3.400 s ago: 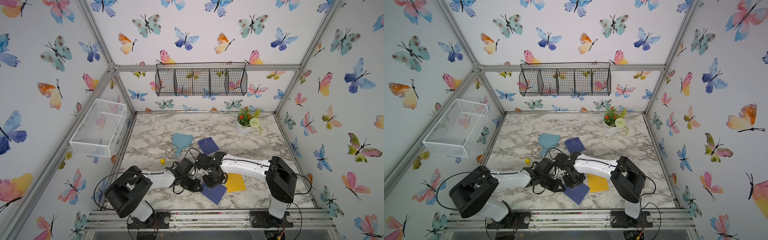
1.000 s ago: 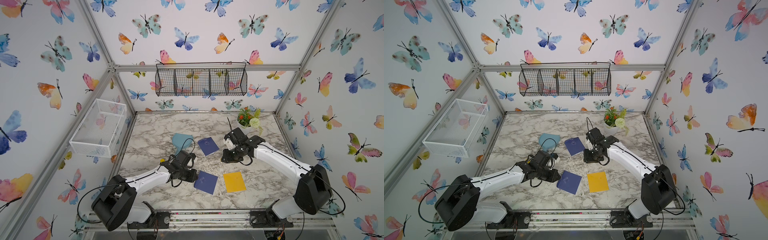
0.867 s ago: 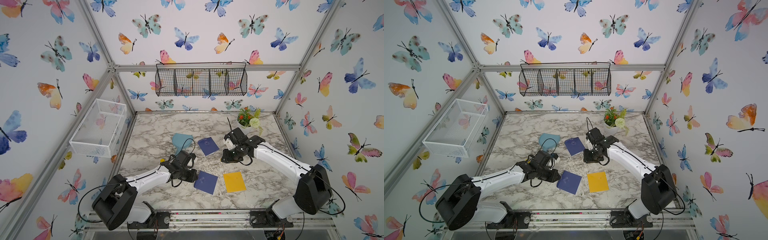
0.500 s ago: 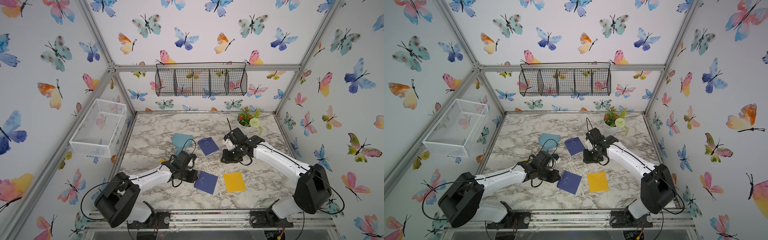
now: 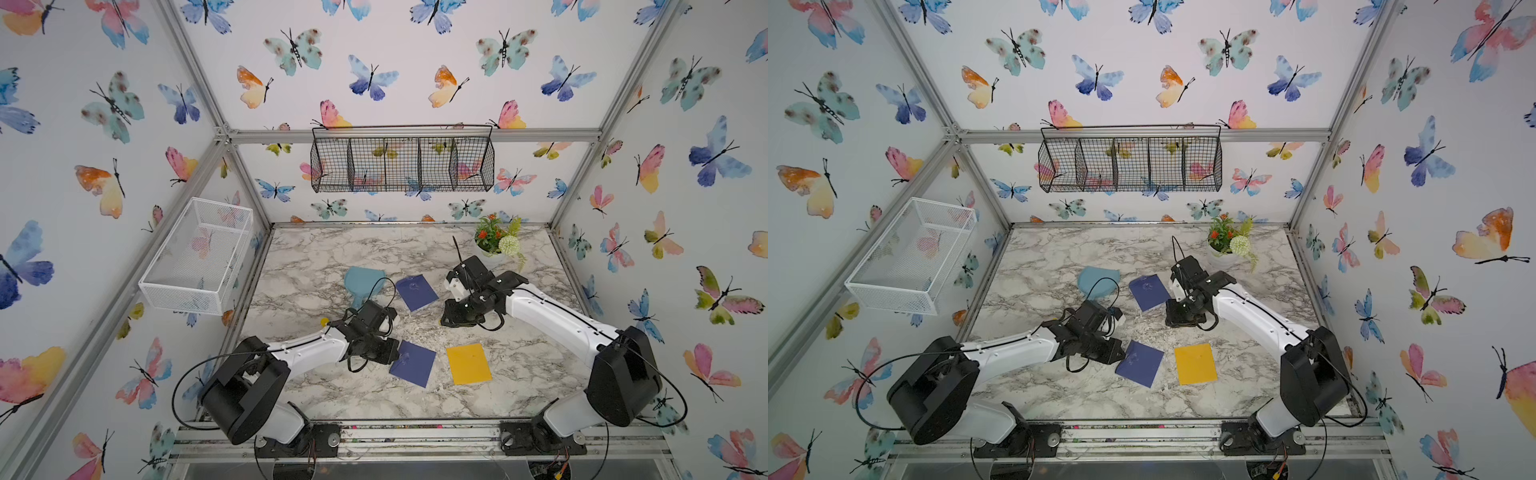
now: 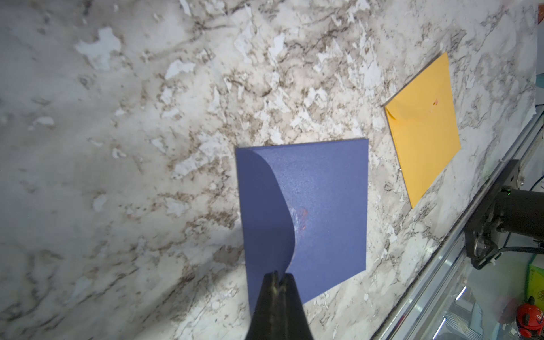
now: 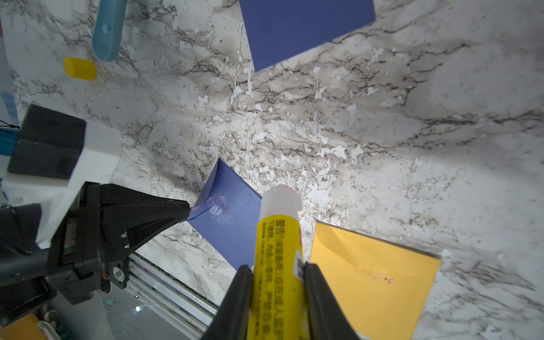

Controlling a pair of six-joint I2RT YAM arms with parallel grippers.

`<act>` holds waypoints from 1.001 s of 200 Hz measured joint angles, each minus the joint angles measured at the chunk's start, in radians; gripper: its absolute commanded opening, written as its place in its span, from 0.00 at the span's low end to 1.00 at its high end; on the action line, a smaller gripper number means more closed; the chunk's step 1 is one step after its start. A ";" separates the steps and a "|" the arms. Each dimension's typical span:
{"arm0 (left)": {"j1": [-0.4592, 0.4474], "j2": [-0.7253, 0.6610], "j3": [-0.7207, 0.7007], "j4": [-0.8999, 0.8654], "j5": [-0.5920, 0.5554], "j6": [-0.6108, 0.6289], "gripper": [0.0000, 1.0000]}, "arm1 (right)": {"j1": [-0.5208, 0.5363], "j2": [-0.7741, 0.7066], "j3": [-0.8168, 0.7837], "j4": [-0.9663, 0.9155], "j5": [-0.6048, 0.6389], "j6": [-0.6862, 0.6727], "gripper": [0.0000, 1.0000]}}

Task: Seal the envelope with a glue stick
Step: Seal the envelope at the center of the board.

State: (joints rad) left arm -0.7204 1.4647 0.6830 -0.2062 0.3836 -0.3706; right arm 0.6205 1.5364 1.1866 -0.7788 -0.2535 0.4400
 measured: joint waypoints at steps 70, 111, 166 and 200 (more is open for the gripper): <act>-0.019 0.048 0.002 0.029 0.004 -0.006 0.03 | 0.000 0.000 0.000 0.000 -0.001 0.000 0.02; -0.020 0.054 -0.007 0.044 0.003 -0.014 0.15 | 0.000 0.000 0.000 -0.001 -0.001 -0.001 0.02; -0.021 0.070 -0.011 0.048 0.003 -0.015 0.23 | 0.000 0.000 0.000 -0.002 -0.001 -0.005 0.02; -0.021 0.072 -0.008 0.042 -0.009 -0.017 0.13 | 0.000 0.000 0.000 -0.002 -0.002 -0.007 0.02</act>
State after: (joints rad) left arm -0.7414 1.5368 0.6746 -0.1638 0.3744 -0.3874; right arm 0.6205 1.5364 1.1866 -0.7811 -0.2550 0.4332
